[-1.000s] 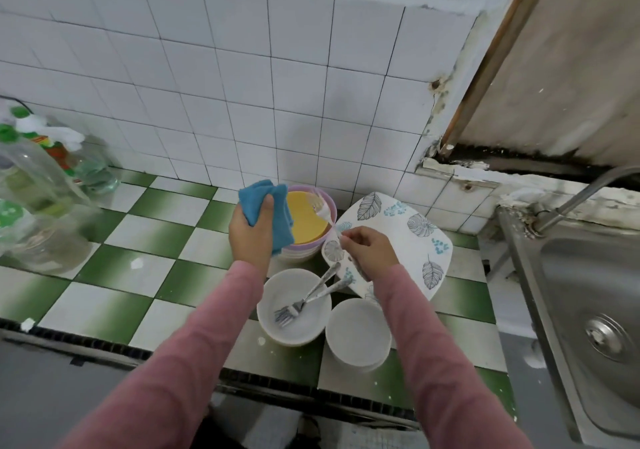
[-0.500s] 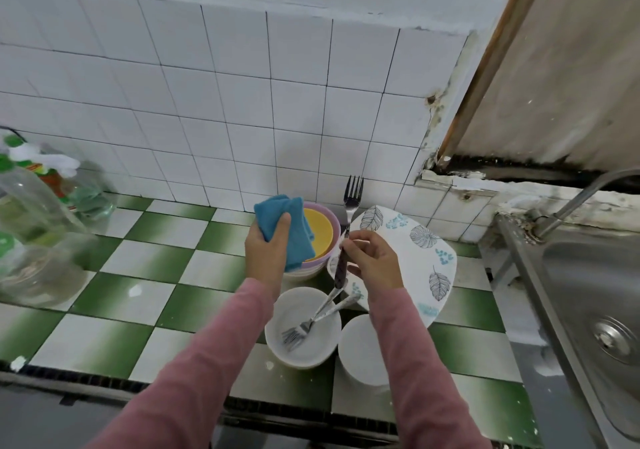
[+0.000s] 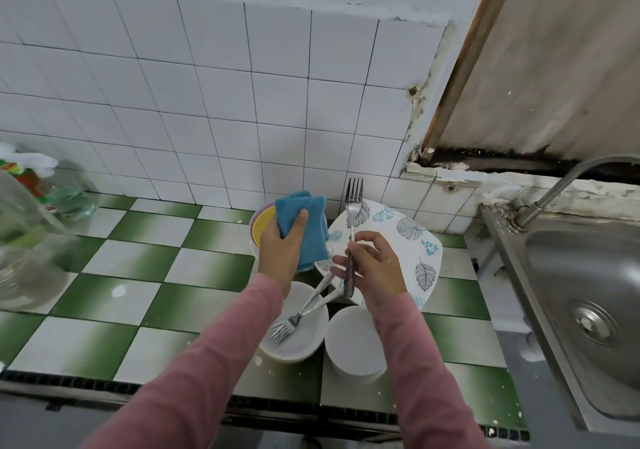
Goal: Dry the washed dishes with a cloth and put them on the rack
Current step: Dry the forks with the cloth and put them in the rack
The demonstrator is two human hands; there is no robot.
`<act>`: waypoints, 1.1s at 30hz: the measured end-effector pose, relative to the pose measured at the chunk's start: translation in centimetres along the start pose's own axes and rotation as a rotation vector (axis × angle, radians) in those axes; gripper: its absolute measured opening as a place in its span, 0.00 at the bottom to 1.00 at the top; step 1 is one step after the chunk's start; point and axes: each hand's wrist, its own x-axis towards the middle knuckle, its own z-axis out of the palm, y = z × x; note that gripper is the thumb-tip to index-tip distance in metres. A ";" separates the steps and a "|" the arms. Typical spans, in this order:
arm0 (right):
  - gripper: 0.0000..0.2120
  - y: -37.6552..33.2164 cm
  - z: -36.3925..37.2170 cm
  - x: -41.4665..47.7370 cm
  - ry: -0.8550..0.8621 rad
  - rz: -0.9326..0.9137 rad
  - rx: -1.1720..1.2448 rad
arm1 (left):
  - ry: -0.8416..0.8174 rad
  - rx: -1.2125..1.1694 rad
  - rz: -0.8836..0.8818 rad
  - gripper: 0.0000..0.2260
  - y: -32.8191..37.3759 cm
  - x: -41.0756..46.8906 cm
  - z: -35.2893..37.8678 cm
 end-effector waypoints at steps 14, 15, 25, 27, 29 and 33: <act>0.21 -1.2 2.0 -0.6 -0.170 0.253 0.309 | -0.282 0.794 0.827 0.25 0.5 3.3 2.0; 0.26 -1.4 1.9 -0.5 -0.173 0.257 0.320 | -0.397 0.859 0.783 0.26 0.2 3.1 2.0; 0.43 -1.5 1.6 -0.4 -0.190 0.270 0.320 | -0.474 1.302 0.679 0.25 0.7 3.7 2.8; 0.43 -1.9 0.8 -0.1 -0.169 0.260 0.334 | -0.620 1.163 0.608 0.24 0.3 3.1 2.6; 0.42 -1.9 0.1 0.0 -0.139 0.251 0.313 | -0.752 1.039 0.540 0.23 -0.1 2.3 1.9; 0.42 -2.0 0.5 -0.2 -0.152 0.258 0.308 | -0.553 1.222 0.747 0.22 -0.2 2.9 2.4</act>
